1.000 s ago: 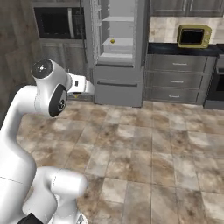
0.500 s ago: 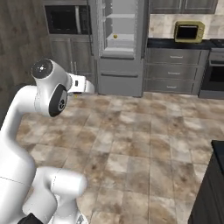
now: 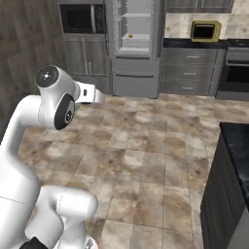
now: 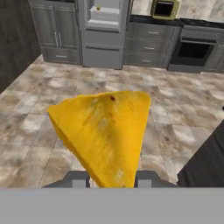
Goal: Take the cheese, steak, and lemon from the fridge and place them on the plate on the dining counter to create an appetizer plate.
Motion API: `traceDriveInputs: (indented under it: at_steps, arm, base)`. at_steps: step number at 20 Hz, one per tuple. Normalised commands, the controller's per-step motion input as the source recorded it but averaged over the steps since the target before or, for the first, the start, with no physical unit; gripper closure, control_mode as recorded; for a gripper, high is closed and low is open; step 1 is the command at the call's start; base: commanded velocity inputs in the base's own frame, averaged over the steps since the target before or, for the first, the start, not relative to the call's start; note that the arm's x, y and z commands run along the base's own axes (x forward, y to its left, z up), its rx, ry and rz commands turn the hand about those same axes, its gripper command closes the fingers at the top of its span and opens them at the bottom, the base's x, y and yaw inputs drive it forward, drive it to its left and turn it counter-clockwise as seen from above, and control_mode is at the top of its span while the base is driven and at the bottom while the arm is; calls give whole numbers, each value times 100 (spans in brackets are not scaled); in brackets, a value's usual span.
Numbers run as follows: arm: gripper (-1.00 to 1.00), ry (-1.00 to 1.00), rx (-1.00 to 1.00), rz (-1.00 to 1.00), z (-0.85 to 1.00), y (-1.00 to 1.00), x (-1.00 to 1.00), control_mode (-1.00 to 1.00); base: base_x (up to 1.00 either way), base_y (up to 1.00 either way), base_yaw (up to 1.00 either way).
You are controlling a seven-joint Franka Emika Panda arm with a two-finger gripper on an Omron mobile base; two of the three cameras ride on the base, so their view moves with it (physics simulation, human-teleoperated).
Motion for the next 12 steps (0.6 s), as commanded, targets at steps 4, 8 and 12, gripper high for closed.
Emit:
traceDriveInputs:
  at_steps: [4,8,12]
  arm:
    - [100,0,0,0,0,0,0,100]
    - [100,0,0,0,0,0,0,100]
    - [100,0,0,0,0,0,0,100]
  base:
    - [-100,-36,0]
    - [-100,-47,-1]
    - [-100,-85,-6]
